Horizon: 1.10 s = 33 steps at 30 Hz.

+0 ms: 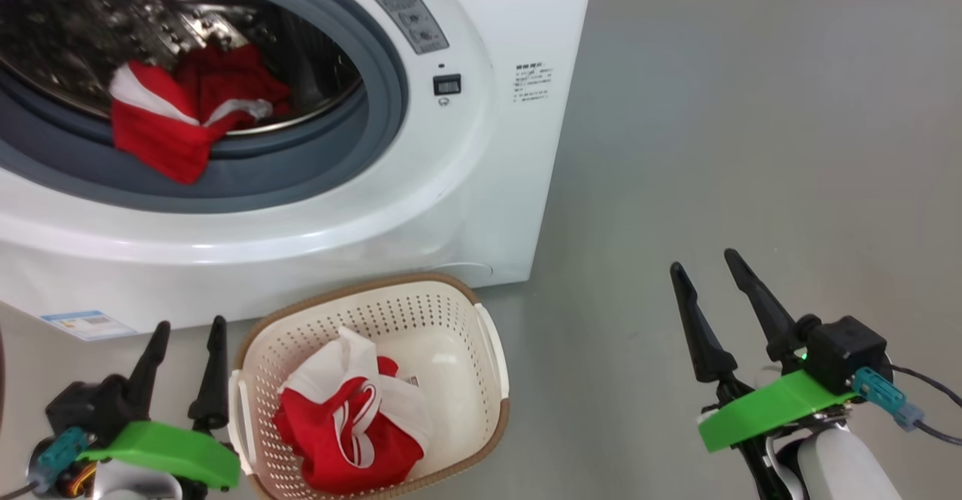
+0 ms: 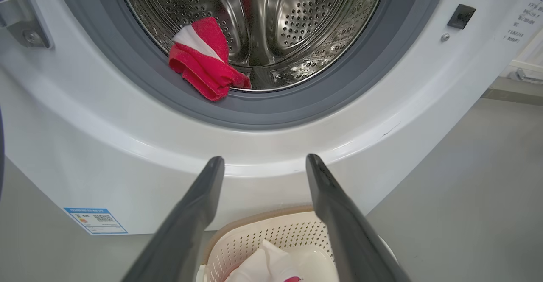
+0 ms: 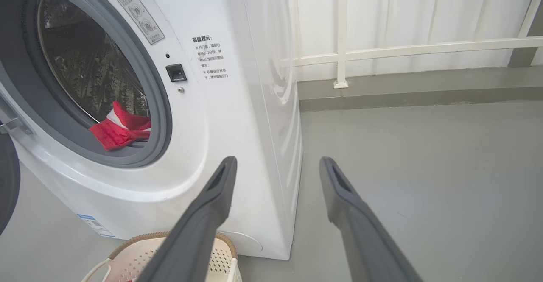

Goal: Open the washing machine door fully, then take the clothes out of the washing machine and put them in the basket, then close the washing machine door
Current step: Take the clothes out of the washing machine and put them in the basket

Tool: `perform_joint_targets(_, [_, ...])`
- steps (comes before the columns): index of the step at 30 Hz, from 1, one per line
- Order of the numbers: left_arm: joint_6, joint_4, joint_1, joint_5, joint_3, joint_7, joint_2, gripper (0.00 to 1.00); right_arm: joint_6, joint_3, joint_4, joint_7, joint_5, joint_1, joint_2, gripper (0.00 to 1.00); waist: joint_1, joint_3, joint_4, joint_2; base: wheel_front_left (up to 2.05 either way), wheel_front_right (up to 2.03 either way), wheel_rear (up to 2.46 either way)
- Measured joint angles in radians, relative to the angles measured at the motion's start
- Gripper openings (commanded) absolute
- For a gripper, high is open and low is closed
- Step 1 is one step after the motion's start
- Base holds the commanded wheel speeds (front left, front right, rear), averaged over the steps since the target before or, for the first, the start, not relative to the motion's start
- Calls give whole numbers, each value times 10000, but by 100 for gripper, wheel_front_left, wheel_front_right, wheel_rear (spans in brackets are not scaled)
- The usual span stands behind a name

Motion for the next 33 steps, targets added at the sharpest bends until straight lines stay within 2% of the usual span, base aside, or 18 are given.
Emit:
perform_joint_targets(24, [0, -2393, 2412, 857, 1267, 0, -316, 100, -2, -382, -56, 2, 142, 1203, -167, 100, 0, -1069, 132, 0, 0, 0, 0])
perform_joint_targets(33, [0, -3147, 3469, 1187, 1791, 0, -616, 100, -2, -541, -67, 2, 219, 1749, -247, 100, 0, -1409, 144, 0, 0, 0, 0])
